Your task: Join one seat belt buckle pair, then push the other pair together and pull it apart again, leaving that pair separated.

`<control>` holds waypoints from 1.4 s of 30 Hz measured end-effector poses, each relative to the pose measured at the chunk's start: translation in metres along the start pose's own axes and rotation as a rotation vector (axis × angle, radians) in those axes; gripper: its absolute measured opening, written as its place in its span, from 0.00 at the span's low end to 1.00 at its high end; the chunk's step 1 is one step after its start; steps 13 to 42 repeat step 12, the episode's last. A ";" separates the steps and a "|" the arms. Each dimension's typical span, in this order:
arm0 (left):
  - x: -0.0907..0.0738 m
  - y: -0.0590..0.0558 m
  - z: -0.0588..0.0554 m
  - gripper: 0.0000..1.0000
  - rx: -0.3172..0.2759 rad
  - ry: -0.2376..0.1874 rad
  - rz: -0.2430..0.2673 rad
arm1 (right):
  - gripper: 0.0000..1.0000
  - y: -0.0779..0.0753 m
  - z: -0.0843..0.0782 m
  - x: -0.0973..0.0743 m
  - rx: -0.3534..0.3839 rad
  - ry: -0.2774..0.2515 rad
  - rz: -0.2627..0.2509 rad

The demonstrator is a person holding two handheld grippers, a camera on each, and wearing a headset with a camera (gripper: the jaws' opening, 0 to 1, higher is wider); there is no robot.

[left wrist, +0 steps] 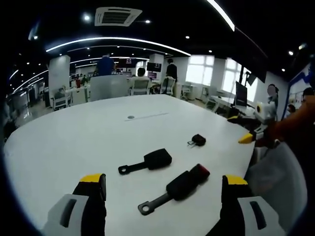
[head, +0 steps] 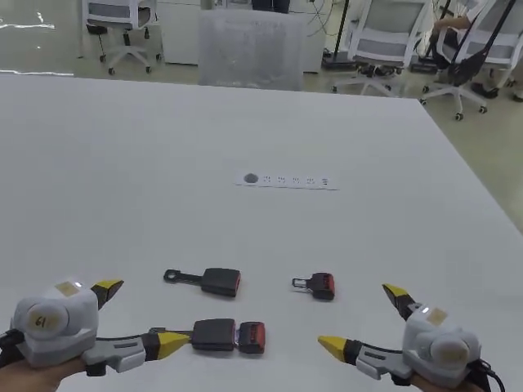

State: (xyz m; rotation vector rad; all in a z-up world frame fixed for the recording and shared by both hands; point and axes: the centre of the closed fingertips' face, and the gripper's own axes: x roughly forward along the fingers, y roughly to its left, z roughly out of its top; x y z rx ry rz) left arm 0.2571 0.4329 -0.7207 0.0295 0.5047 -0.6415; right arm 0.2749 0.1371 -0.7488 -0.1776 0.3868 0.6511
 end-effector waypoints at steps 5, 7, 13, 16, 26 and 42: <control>-0.001 0.000 0.004 1.00 0.006 -0.005 -0.003 | 0.98 0.004 0.001 0.003 -0.019 0.002 0.017; -0.001 0.000 0.005 1.00 0.007 -0.007 -0.004 | 0.98 0.004 0.001 0.003 -0.020 0.002 0.017; -0.001 0.000 0.008 1.00 0.019 -0.011 -0.010 | 0.97 0.007 -0.001 0.003 -0.027 0.011 0.030; -0.001 0.000 0.008 1.00 0.019 -0.011 -0.010 | 0.97 0.007 -0.001 0.003 -0.027 0.011 0.030; -0.001 0.000 0.008 1.00 0.019 -0.011 -0.010 | 0.97 0.007 -0.001 0.003 -0.027 0.011 0.030; -0.001 0.000 0.008 1.00 0.019 -0.011 -0.010 | 0.97 0.007 -0.001 0.003 -0.027 0.011 0.030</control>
